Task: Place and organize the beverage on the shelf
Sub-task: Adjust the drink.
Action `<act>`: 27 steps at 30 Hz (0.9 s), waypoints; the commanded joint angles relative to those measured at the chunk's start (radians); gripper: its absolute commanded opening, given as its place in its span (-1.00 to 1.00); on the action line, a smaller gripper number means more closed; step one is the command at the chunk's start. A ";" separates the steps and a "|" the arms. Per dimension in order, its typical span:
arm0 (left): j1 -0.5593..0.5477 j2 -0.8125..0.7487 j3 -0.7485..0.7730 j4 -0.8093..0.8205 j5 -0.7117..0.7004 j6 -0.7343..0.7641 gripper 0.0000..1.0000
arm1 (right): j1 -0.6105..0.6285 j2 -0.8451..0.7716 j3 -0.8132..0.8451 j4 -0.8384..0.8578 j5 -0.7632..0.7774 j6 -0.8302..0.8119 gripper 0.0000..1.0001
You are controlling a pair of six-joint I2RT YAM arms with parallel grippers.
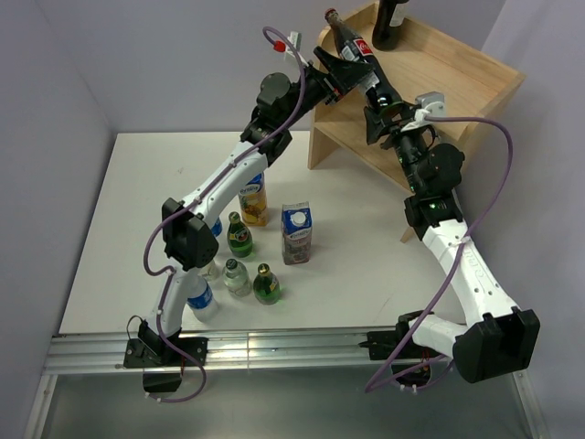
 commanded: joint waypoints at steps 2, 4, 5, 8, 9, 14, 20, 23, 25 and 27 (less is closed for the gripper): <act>-0.012 0.014 0.035 0.092 0.029 0.000 0.99 | 0.012 0.008 -0.051 -0.053 -0.118 0.028 -1.00; -0.013 0.011 0.028 0.102 0.034 -0.002 0.99 | 0.017 0.001 -0.060 -0.038 -0.146 0.021 -1.00; -0.012 0.008 0.025 0.107 0.035 -0.002 0.99 | 0.020 -0.001 -0.066 -0.035 -0.149 0.019 -1.00; -0.011 -0.003 0.006 0.124 0.045 0.001 0.90 | 0.029 -0.007 -0.077 -0.019 -0.164 0.016 -1.00; -0.013 -0.006 0.000 0.130 0.048 0.003 0.88 | 0.030 -0.010 -0.079 -0.016 -0.163 0.016 -1.00; -0.011 -0.035 -0.056 0.174 0.077 0.012 0.41 | 0.041 -0.019 -0.100 0.013 -0.166 0.016 -1.00; -0.013 -0.083 -0.156 0.259 0.115 0.038 0.31 | 0.059 -0.033 -0.100 0.025 -0.171 -0.002 -1.00; -0.013 -0.145 -0.234 0.302 0.129 0.063 -0.02 | 0.079 -0.042 -0.103 0.019 -0.175 -0.018 -1.00; -0.018 -0.178 -0.290 0.305 0.126 0.104 -0.41 | 0.092 -0.054 -0.108 0.022 -0.175 -0.025 -1.00; -0.022 -0.228 -0.343 0.303 0.123 0.150 -0.97 | 0.104 -0.068 -0.114 0.028 -0.174 -0.025 -1.00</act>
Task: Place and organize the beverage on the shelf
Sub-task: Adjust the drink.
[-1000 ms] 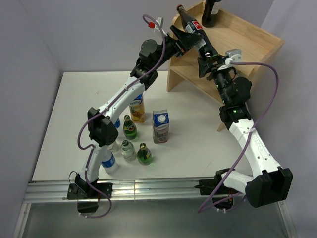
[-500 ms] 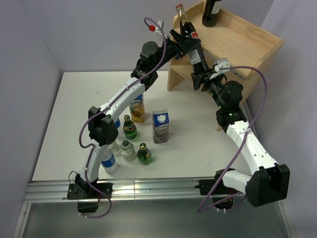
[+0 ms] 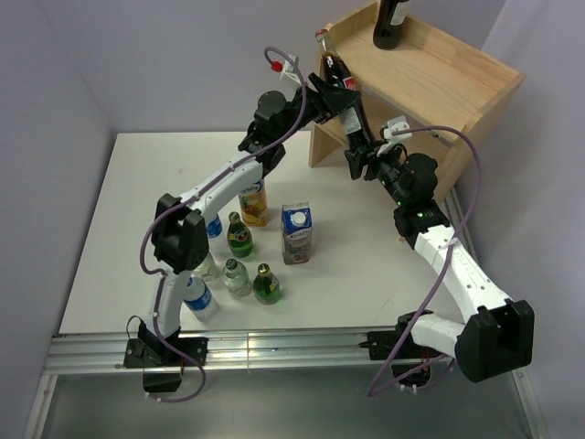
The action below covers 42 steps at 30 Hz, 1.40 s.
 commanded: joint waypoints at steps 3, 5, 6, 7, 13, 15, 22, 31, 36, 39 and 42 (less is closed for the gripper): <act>-0.055 -0.226 -0.117 0.168 0.075 0.165 -0.99 | 0.074 -0.083 0.030 0.186 -0.103 -0.018 -1.00; -0.062 -0.272 -0.168 0.196 0.072 0.199 -0.99 | 0.076 -0.096 0.027 0.180 -0.096 -0.014 -1.00; -0.065 -0.317 -0.221 0.214 0.075 0.224 -0.99 | 0.079 -0.108 0.027 0.168 -0.098 -0.008 -0.99; -0.066 -0.338 -0.250 0.235 0.080 0.230 -0.99 | 0.080 -0.113 0.029 0.157 -0.099 -0.003 -0.96; -0.065 -0.415 -0.256 0.273 0.109 0.236 -0.99 | 0.085 -0.195 0.024 0.091 -0.075 0.060 -0.50; -0.066 -0.435 -0.246 0.268 0.121 0.236 -1.00 | 0.085 -0.214 0.027 0.070 -0.084 0.065 -0.38; -0.069 -0.541 -0.314 0.314 0.107 0.243 -1.00 | 0.085 -0.271 0.036 -0.016 -0.084 0.108 0.00; -0.071 -0.588 -0.308 0.340 0.066 0.267 -0.99 | 0.085 -0.284 0.050 -0.070 -0.069 0.147 0.24; -0.071 -0.611 -0.291 0.294 -0.001 0.313 -0.99 | 0.085 -0.291 0.061 -0.114 -0.050 0.149 0.34; -0.069 -0.631 -0.309 0.298 -0.054 0.318 -1.00 | 0.085 -0.277 0.058 -0.137 -0.041 0.157 0.40; -0.069 -0.641 -0.326 0.332 -0.075 0.301 -1.00 | 0.085 -0.275 0.052 -0.147 -0.037 0.167 0.47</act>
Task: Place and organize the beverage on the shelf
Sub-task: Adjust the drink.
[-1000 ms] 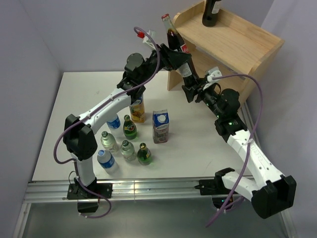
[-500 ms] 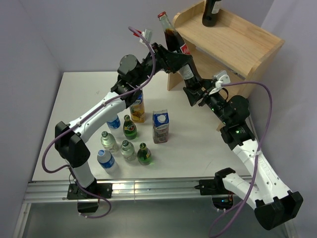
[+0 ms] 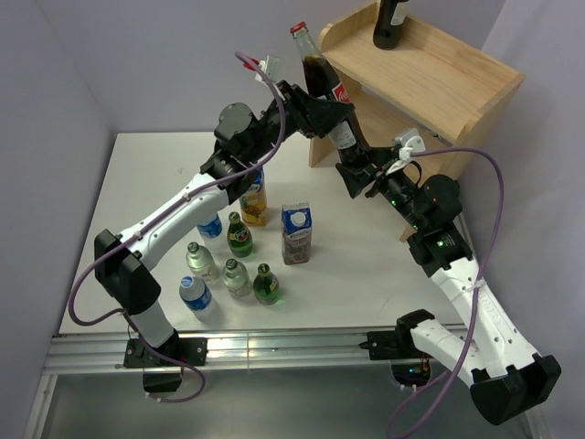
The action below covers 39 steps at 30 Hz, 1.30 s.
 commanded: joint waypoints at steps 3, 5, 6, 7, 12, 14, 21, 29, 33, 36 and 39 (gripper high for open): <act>0.006 -0.171 0.036 0.341 -0.083 -0.015 -0.99 | -0.010 -0.025 0.036 -0.009 0.083 0.099 0.49; 0.006 -0.177 0.028 0.350 -0.101 -0.011 -1.00 | -0.008 -0.028 0.053 -0.037 0.088 0.093 0.51; 0.006 -0.179 0.023 0.347 -0.106 -0.006 -1.00 | -0.010 -0.031 0.058 -0.051 0.091 0.091 0.52; 0.006 -0.183 0.020 0.340 -0.133 -0.002 -1.00 | -0.010 -0.034 0.061 -0.070 0.098 0.087 0.54; 0.006 -0.206 -0.029 0.379 -0.206 -0.038 -1.00 | -0.010 -0.065 0.030 -0.069 0.114 0.080 0.83; 0.006 -0.200 -0.018 0.370 -0.197 -0.043 -0.99 | -0.010 -0.074 0.023 -0.069 0.115 0.080 0.84; 0.009 -0.174 0.058 0.304 -0.106 0.026 -0.99 | -0.010 -0.123 0.050 -0.161 0.145 0.083 0.84; 0.011 -0.188 0.050 0.208 0.093 0.187 -0.99 | -0.008 -0.132 0.321 -0.494 0.152 0.149 0.81; 0.012 -0.214 0.010 0.169 0.199 0.235 -0.99 | -0.010 -0.089 0.478 -0.621 0.060 0.186 0.79; 0.012 -0.240 -0.027 0.142 0.282 0.256 -0.99 | -0.010 -0.060 0.547 -0.591 -0.107 0.237 0.78; 0.012 -0.265 -0.058 0.119 0.362 0.265 -0.99 | -0.010 -0.008 0.616 -0.574 -0.269 0.289 0.76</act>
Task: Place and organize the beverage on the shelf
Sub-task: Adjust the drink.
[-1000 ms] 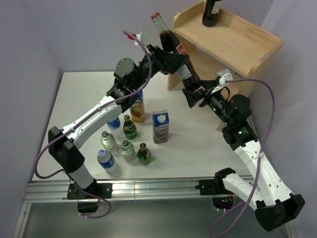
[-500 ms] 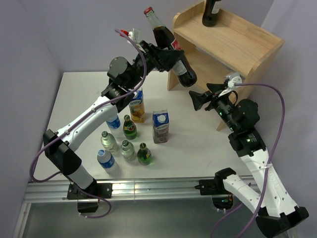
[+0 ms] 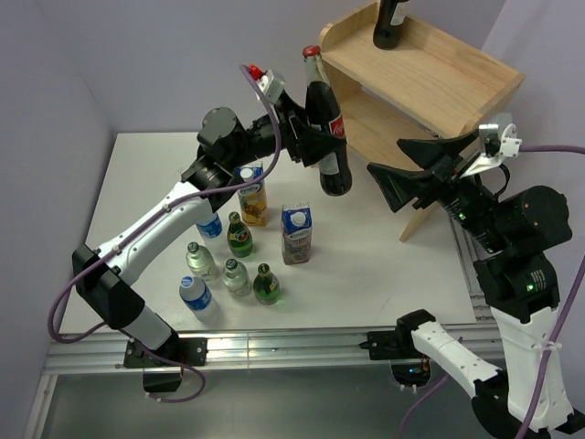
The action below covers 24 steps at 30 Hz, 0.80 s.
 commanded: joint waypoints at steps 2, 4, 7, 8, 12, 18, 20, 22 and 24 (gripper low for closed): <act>-0.001 -0.148 0.040 0.193 0.169 0.023 -0.99 | -0.004 0.118 0.113 -0.011 -0.296 0.107 0.75; -0.001 -0.148 0.045 0.172 0.199 0.025 -0.99 | -0.003 0.147 0.176 -0.006 -0.317 0.119 0.74; -0.016 -0.153 0.057 0.112 0.202 0.062 -0.99 | 0.014 0.237 0.284 -0.064 -0.286 0.075 0.75; -0.022 -0.153 0.068 0.101 0.205 0.066 -0.99 | 0.017 0.262 0.320 -0.090 -0.269 0.067 0.74; -0.032 -0.149 0.095 0.065 0.226 0.079 -0.99 | 0.081 0.369 0.461 -0.225 -0.197 0.033 0.73; -0.070 -0.153 0.120 -0.024 0.269 0.137 -0.99 | 0.238 0.451 0.558 -0.341 0.014 -0.057 0.67; -0.084 -0.166 0.108 -0.035 0.272 0.161 -0.99 | 0.275 0.420 0.503 -0.325 0.097 -0.074 0.67; -0.091 -0.175 0.106 -0.049 0.275 0.178 -0.99 | 0.292 0.384 0.443 -0.301 0.143 -0.080 0.67; -0.099 -0.177 0.114 -0.075 0.285 0.194 -0.99 | 0.304 0.371 0.417 -0.304 0.157 -0.085 0.65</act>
